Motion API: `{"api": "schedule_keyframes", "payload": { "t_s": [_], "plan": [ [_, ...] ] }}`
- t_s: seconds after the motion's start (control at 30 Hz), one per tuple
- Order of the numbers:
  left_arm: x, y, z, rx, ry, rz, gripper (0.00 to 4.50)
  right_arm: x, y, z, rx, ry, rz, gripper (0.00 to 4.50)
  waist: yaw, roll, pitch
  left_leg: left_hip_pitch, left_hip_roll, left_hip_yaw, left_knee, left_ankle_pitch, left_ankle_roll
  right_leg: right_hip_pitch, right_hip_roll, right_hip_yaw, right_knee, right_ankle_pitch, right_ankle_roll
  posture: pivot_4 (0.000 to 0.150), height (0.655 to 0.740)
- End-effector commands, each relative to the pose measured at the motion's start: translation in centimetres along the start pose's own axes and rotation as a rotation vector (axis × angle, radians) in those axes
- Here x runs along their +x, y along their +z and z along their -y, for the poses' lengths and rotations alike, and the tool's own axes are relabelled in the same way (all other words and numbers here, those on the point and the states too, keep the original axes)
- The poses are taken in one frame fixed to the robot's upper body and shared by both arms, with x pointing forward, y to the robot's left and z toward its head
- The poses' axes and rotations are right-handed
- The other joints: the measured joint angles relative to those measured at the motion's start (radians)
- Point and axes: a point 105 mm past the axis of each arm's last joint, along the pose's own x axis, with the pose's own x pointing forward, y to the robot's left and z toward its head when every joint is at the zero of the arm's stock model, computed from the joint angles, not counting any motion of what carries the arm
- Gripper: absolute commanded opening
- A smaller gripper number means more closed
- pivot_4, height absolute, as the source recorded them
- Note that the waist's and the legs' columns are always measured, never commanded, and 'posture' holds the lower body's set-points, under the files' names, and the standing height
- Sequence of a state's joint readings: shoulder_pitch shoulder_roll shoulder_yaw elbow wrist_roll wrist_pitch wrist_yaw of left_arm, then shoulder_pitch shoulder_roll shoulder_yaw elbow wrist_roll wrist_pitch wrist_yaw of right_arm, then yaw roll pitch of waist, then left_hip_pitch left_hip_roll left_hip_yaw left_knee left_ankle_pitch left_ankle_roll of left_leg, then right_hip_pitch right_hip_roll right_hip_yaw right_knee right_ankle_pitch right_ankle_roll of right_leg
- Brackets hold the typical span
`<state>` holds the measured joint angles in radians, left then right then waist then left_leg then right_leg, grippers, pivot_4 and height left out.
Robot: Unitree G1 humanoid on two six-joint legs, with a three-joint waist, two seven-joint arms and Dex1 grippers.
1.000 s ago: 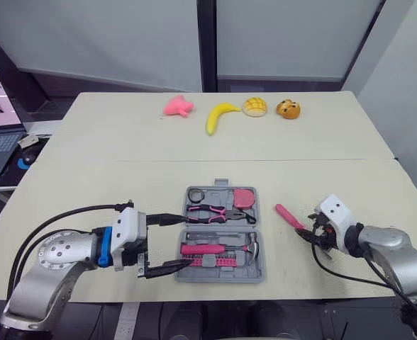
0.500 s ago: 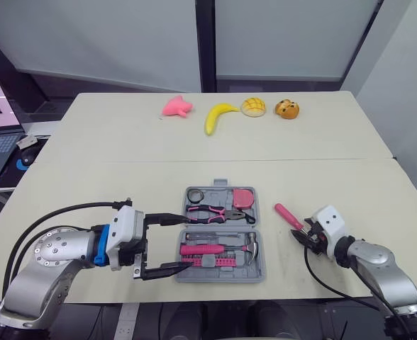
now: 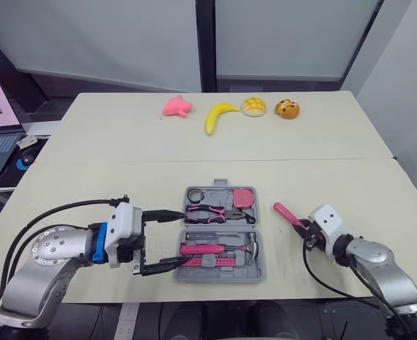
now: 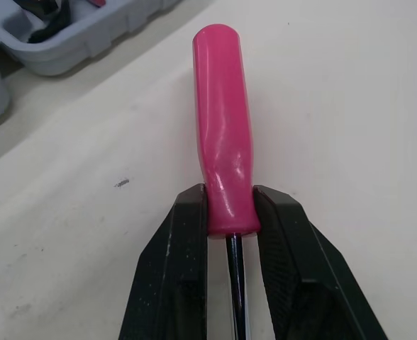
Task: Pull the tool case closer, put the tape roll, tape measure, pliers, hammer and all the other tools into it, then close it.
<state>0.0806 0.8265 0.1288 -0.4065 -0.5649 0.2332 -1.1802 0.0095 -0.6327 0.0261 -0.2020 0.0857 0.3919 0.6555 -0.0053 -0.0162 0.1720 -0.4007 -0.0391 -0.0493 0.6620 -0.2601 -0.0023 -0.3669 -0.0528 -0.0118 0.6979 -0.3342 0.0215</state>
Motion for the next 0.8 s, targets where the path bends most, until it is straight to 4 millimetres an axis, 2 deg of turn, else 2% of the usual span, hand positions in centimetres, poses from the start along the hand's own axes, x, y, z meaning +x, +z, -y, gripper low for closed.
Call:
{"api": "schedule_keyframes", "payload": {
  "t_s": [0.03, 0.13, 0.17, 0.2, 0.27, 0.37, 0.47, 0.67, 0.8],
  "plan": [
    [-1.4, -0.1, -0.5, 0.024, 0.036, -0.052, 4.5, -1.1, 4.5, 0.2, -0.193, 0.047, 0.076, 0.7, -0.003, 0.0, 0.0, 0.0, 0.0, 0.0, 0.0, 0.0, 0.0, 0.0, 0.0, 0.0, 0.0, 0.0, 0.0, 0.15, 0.7193],
    [-2.5, -1.1, -0.1, 0.02, 0.034, -0.122, 4.5, -1.8, 6.9, -1.0, -0.307, 0.154, 0.055, 0.7, -0.008, 0.0, 0.0, 0.0, 0.0, 0.0, -0.001, 0.0, 0.0, -0.001, 0.0, 0.0, 0.0, 0.0, 0.0, 0.15, 0.7193],
    [-2.9, -1.4, 0.1, 0.019, 0.031, -0.148, 4.5, -2.1, 7.6, -1.8, -0.343, 0.212, 0.045, 0.7, -0.007, 0.0, 0.0, 0.0, 0.001, 0.0, -0.001, 0.0, 0.0, -0.001, 0.001, 0.0, 0.0, 0.0, 0.0, 0.15, 0.7193],
    [-3.4, -1.9, 0.4, 0.02, 0.021, -0.178, 4.5, -2.5, 8.1, -3.5, -0.401, 0.318, 0.017, 0.7, -0.006, 0.0, 0.0, 0.0, 0.001, -0.001, -0.001, 0.0, 0.0, -0.001, 0.001, 0.0, 0.0, 0.0, 0.0, 0.15, 0.7193],
    [-4.3, -2.6, 0.8, 0.016, 0.011, -0.234, 4.5, -3.2, 8.1, -5.9, -0.474, 0.46, -0.052, 0.7, -0.005, 0.0, 0.0, -0.001, 0.001, 0.0, -0.001, 0.0, 0.0, -0.001, 0.0, 0.0, -0.001, 0.0, 0.0, 0.15, 0.7193],
    [-4.9, -3.1, 1.1, 0.015, 0.009, -0.281, 4.5, -3.2, 8.3, -7.2, -0.491, 0.515, -0.097, 0.7, 0.0, -0.001, 0.0, -0.001, 0.001, -0.001, -0.001, 0.0, 0.0, -0.001, 0.0, -0.001, -0.002, 0.0, 0.0, 0.15, 0.7193],
    [-5.5, -4.2, 1.6, 0.029, -0.007, -0.366, 4.5, -2.5, 8.3, -8.9, -0.486, 0.554, -0.116, 0.7, 0.004, -0.002, 0.0, -0.001, 0.0, -0.001, 0.0, 0.0, 0.0, -0.001, -0.001, -0.001, -0.002, 0.0, 0.0, 0.15, 0.7193],
    [-6.0, -5.1, 2.0, 0.033, -0.012, -0.432, 4.5, -1.3, 8.5, -12.1, -0.494, 0.627, -0.125, 0.7, 0.002, -0.002, 0.0, -0.001, 0.0, -0.001, -0.001, 0.0, 0.0, -0.002, -0.001, -0.001, -0.002, 0.0, 0.0, 0.15, 0.7193],
    [-6.2, -5.7, 2.3, 0.02, -0.014, -0.473, 4.5, 1.1, 9.3, -14.0, -0.506, 0.631, -0.102, 0.7, -0.001, -0.003, -0.001, -0.001, 0.001, -0.002, -0.001, 0.0, 0.0, -0.003, -0.001, -0.001, -0.001, 0.0, 0.0, 0.15, 0.7193]
  ]
}}
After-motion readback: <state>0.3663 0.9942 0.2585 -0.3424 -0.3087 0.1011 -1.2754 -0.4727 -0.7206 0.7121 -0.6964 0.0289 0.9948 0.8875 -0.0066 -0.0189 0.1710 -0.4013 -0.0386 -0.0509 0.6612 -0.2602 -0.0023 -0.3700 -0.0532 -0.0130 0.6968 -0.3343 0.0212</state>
